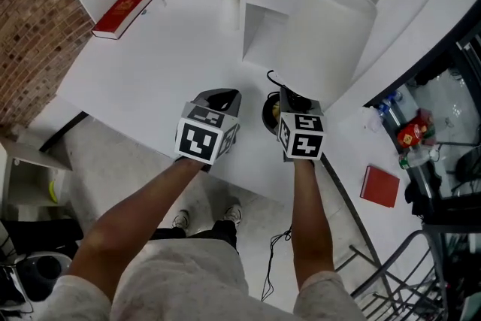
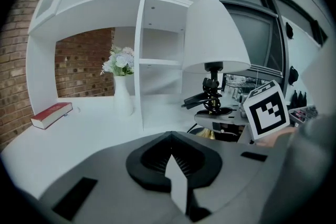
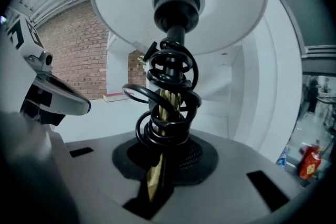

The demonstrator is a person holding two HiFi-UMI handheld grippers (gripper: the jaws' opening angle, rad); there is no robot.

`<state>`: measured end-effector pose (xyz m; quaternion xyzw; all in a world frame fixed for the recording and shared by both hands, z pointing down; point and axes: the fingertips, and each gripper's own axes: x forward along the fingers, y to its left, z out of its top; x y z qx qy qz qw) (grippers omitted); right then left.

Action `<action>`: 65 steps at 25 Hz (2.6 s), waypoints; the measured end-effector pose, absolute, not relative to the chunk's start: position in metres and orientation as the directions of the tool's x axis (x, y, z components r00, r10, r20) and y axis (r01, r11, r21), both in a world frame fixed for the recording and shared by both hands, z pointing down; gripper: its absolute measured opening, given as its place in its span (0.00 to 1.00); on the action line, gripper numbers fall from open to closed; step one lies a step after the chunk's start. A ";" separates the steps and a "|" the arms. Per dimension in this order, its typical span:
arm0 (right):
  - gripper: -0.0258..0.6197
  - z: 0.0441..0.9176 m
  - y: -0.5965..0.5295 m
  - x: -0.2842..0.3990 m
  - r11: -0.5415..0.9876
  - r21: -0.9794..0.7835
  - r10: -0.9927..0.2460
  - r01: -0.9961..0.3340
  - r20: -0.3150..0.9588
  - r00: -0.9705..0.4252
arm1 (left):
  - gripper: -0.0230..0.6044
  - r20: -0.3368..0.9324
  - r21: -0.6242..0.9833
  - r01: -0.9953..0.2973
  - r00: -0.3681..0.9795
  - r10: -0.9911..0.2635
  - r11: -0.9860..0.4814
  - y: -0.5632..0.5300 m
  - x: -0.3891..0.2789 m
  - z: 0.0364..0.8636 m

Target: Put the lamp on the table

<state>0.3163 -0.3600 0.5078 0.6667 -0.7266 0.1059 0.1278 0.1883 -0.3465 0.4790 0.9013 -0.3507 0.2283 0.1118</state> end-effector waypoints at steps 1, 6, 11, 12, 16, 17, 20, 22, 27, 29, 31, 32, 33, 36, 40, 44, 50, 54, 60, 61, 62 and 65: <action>0.15 0.508 -0.363 0.315 0.095 0.020 -0.943 -0.995 0.323 -0.084 | 0.03 0.490 0.042 -0.689 0.645 -0.587 -0.723 -0.348 0.188 0.479; 0.15 0.510 -0.381 0.311 0.126 0.051 -0.947 -0.991 0.304 -0.105 | 0.03 0.489 0.045 -0.721 0.620 -0.614 -0.692 -0.356 0.186 0.480; 0.15 0.512 -0.394 0.307 0.143 0.055 -0.952 -0.988 0.282 -0.122 | 0.03 0.486 0.036 -0.752 0.589 -0.646 -0.658 -0.362 0.178 0.477; 0.15 0.512 -0.396 0.307 0.146 0.059 -0.953 -0.987 0.278 -0.125 | 0.03 0.487 0.035 -0.757 0.584 -0.650 -0.653 -0.362 0.177 0.478; 0.14 0.512 -0.402 0.302 0.157 0.090 -0.955 -0.983 0.268 -0.128 | 0.03 0.486 0.032 -0.768 0.571 -0.662 -0.640 -0.364 0.174 0.478; 0.15 0.512 -0.403 0.301 0.161 0.097 -0.955 -0.982 0.266 -0.130 | 0.03 0.482 0.032 -0.770 0.571 -0.665 -0.638 -0.364 0.173 0.478; 0.15 0.513 -0.407 0.298 0.169 0.106 -0.957 -0.980 0.255 -0.138 | 0.03 0.487 0.032 -0.780 0.558 -0.672 -0.625 -0.364 0.171 0.477; 0.15 0.513 -0.410 0.296 0.175 0.107 -0.959 -0.979 0.244 -0.145 | 0.03 0.490 0.028 -0.787 0.548 -0.678 -0.616 -0.364 0.168 0.477; 0.15 0.517 -0.415 0.292 0.182 0.121 -0.960 -0.976 0.237 -0.150 | 0.03 0.497 0.024 -0.800 0.530 -0.687 -0.599 -0.363 0.159 0.481; 0.15 0.519 -0.416 0.291 0.177 0.129 -0.962 -0.976 0.234 -0.143 | 0.03 0.501 0.022 -0.804 0.523 -0.689 -0.594 -0.364 0.156 0.483; 0.14 0.520 -0.417 0.290 0.168 0.134 -0.965 -0.977 0.226 -0.135 | 0.03 0.505 0.020 -0.806 0.519 -0.689 -0.592 -0.365 0.154 0.484; 0.15 0.520 -0.418 0.290 0.164 0.134 -0.966 -0.977 0.221 -0.132 | 0.03 0.505 0.018 -0.806 0.519 -0.690 -0.592 -0.365 0.153 0.484; 0.14 0.520 -0.419 0.290 0.161 0.133 -0.968 -0.978 0.217 -0.130 | 0.03 0.504 0.016 -0.806 0.518 -0.691 -0.592 -0.366 0.152 0.483; 0.14 0.518 -0.421 0.288 0.149 0.123 -0.971 -0.981 0.204 -0.122 | 0.03 0.499 0.012 -0.811 0.512 -0.699 -0.585 -0.368 0.147 0.481; 0.15 0.520 -0.424 0.291 0.138 0.118 -0.975 -0.983 0.193 -0.113 | 0.03 0.498 0.013 -0.812 0.511 -0.700 -0.584 -0.371 0.146 0.482; 0.15 0.520 -0.426 0.293 0.124 0.102 -0.978 -0.987 0.182 -0.104 | 0.03 0.501 0.015 -0.810 0.513 -0.697 -0.586 -0.371 0.145 0.484; 0.15 0.522 -0.427 0.296 0.121 0.090 -0.977 -0.988 0.188 -0.103 | 0.03 0.506 0.021 -0.812 0.512 -0.695 -0.583 -0.372 0.144 0.487; 0.15 0.523 -0.427 0.295 0.128 0.090 -0.975 -0.988 0.195 -0.109 | 0.03 0.507 0.024 -0.809 0.516 -0.691 -0.587 -0.371 0.146 0.489; 0.15 0.523 -0.427 0.295 0.129 0.089 -0.974 -0.988 0.198 -0.109 | 0.03 0.515 0.031 -0.809 0.516 -0.684 -0.587 -0.371 0.147 0.492; 0.15 0.522 -0.427 0.295 0.129 0.089 -0.974 -0.988 0.199 -0.109 | 0.03 0.516 0.033 -0.809 0.516 -0.684 -0.586 -0.371 0.147 0.493; 0.15 0.523 -0.427 0.295 0.129 0.090 -0.974 -0.988 0.199 -0.109 | 0.03 0.516 0.036 -0.810 0.517 -0.683 -0.586 -0.371 0.147 0.494; 0.15 0.523 -0.427 0.294 0.130 0.091 -0.974 -0.987 0.198 -0.110 | 0.03 0.516 0.039 -0.809 0.519 -0.682 -0.586 -0.371 0.147 0.496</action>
